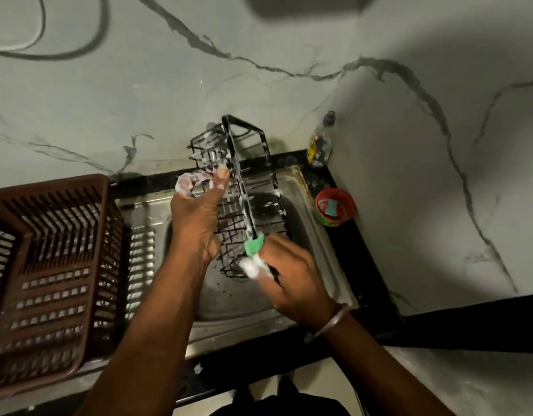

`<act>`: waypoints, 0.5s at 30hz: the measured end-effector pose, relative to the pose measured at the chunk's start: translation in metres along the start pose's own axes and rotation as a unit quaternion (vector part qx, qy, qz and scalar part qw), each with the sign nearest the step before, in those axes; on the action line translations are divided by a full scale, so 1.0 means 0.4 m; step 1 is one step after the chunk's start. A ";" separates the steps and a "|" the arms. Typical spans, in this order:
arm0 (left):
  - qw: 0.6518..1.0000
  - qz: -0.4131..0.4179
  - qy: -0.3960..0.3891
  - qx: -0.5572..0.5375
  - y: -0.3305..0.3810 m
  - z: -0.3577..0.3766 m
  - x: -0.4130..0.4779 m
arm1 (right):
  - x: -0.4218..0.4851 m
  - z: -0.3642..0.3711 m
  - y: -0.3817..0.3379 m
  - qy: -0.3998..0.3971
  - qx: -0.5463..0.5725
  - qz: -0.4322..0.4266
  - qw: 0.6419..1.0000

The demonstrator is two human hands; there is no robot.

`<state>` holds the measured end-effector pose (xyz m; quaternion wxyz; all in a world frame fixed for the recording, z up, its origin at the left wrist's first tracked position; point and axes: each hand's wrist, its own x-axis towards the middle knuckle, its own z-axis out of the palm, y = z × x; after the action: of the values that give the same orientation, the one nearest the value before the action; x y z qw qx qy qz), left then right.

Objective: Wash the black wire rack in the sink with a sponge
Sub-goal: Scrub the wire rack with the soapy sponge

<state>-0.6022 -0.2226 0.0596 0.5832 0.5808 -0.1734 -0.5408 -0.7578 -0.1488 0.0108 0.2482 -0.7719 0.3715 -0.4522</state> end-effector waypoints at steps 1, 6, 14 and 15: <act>1.000 -0.004 -0.002 -0.009 -0.001 0.001 0.002 | 0.005 0.005 -0.003 0.033 -0.012 0.008 0.999; 1.000 -0.008 0.004 -0.026 0.034 -0.003 -0.004 | -0.054 -0.020 0.015 0.060 -0.098 -0.075 0.990; 0.999 -0.020 0.007 -0.032 0.047 -0.027 -0.015 | -0.074 -0.083 0.044 0.133 -0.114 0.030 0.984; 0.999 -0.023 0.006 -0.033 0.048 -0.032 -0.013 | -0.067 -0.088 0.040 0.139 -0.105 0.049 0.984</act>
<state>-0.5850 -0.2170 0.0751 0.5906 0.5685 -0.1379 -0.5560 -0.8030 -0.1385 0.0021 0.1336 -0.7043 0.4851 -0.5007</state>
